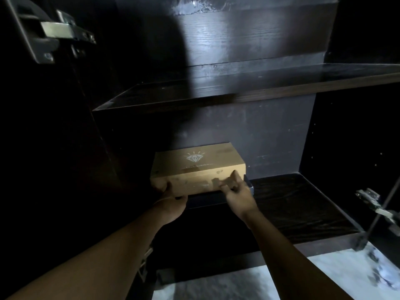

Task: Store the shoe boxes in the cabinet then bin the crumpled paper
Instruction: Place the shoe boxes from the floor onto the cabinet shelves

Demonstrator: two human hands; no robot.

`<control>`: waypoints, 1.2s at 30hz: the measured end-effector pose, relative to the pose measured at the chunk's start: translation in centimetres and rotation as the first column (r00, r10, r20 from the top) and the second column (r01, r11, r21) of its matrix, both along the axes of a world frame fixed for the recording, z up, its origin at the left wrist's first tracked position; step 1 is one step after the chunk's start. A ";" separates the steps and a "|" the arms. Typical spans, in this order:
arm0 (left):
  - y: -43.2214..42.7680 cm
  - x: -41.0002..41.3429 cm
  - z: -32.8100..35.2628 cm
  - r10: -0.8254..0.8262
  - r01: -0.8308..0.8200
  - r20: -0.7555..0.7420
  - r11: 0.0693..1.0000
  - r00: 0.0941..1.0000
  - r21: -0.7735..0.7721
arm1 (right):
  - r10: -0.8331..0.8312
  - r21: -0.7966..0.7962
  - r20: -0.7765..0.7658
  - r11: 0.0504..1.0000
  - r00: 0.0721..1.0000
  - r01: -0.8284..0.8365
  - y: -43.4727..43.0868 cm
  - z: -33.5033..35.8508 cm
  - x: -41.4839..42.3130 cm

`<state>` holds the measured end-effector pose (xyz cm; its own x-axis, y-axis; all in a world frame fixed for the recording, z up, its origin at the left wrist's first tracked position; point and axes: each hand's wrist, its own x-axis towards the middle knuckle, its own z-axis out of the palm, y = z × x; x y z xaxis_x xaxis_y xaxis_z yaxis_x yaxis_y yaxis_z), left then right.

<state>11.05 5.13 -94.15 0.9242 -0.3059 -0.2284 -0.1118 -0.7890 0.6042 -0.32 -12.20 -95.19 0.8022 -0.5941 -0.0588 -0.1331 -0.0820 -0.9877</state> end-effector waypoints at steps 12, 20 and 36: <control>-5.2 -8.6 7.2 -0.285 0.315 0.206 0.940 0.936 -0.128 | -0.269 -0.360 -0.179 0.913 0.946 0.192 -1.2 7.7 -10.6; -9.3 -19.3 8.9 -0.600 0.643 0.313 0.764 0.737 -0.049 | -0.530 -0.582 -0.252 0.752 0.810 0.311 2.1 8.1 -25.0; -13.8 -51.1 3.1 -0.988 0.968 0.068 0.117 0.135 -0.223 | -0.858 -0.649 -0.355 0.512 0.372 0.562 10.3 2.0 -56.6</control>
<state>-40.00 -8.69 -91.06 -0.2196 -0.9713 -0.0912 -0.6502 0.0760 0.7560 -56.93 -1.91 -93.17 -0.0788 -0.9950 0.0618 -0.8253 0.0304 -0.5639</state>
